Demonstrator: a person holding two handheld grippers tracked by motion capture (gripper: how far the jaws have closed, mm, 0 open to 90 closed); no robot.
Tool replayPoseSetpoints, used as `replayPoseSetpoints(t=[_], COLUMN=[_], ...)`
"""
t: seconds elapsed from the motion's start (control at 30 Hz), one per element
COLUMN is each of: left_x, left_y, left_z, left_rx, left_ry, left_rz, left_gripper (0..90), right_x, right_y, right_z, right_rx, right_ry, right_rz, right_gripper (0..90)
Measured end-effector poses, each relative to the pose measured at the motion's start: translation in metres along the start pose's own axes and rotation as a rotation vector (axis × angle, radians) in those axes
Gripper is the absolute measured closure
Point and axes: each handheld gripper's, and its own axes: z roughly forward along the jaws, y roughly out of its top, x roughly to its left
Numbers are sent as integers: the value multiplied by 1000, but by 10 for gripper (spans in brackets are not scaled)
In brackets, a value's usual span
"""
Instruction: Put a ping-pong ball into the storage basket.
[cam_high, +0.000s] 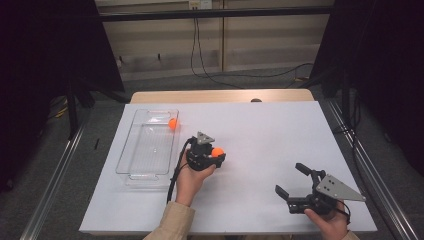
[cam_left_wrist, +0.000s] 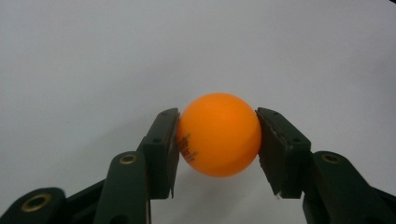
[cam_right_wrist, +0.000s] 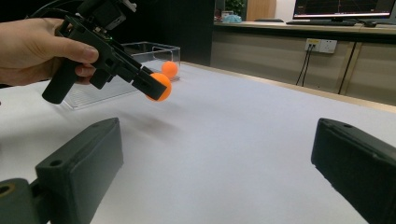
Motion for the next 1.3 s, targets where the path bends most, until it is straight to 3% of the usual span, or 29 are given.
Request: replayPoseSetpoints(t=[0.1,0.17,0.7,1.3], left_x=[1,1,6,13], left_y=[-1,-2,-9,-13], left_z=[-1,-3,-10,-16], left_rx=[0,7,20,31], left_ry=[-11,11,-24,-19], left_rz=[-4,2,-7,-13], left_gripper=[511,511,511,511], right_x=[1,0,0,-1], right_y=[0,0,0,0], right_z=[0,0,1,1], right_rx=[3,3,3,3], right_ry=[3,3,0,-2], right_rz=[1,0,1,3], right_gripper=[16,16,16,16])
